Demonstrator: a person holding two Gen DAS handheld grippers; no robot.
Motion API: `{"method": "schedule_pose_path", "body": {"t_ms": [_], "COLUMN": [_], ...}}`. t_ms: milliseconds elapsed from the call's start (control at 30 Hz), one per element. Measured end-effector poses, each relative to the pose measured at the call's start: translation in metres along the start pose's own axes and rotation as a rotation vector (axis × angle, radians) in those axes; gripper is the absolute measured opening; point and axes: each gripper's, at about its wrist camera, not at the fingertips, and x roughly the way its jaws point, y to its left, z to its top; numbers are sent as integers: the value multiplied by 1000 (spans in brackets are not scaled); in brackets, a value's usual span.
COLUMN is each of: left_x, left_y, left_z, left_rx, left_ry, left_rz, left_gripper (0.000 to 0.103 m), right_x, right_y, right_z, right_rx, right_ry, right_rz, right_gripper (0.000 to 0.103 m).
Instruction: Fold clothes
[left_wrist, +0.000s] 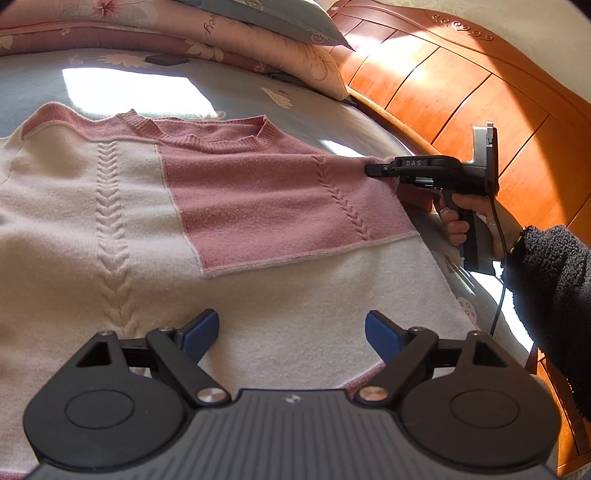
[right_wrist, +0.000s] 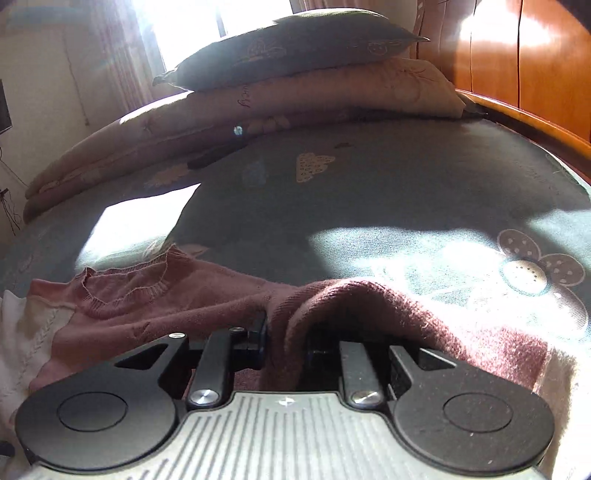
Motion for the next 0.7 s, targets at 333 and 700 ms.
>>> {"method": "schedule_pose_path", "body": {"t_ms": [333,700], "left_x": [-3,-15], "left_y": [3,19], "left_z": [2,8], "left_rx": [-23,-98], "left_ry": [-17,-18], "left_rz": [50,129], "left_gripper": [86,86], "right_x": [-23,-92], "right_y": [1,82], "right_z": [-18,-53], "right_rx": [121,44], "right_ry": [71,146], "right_rz": [-56,121], "right_gripper": [38,46]}}
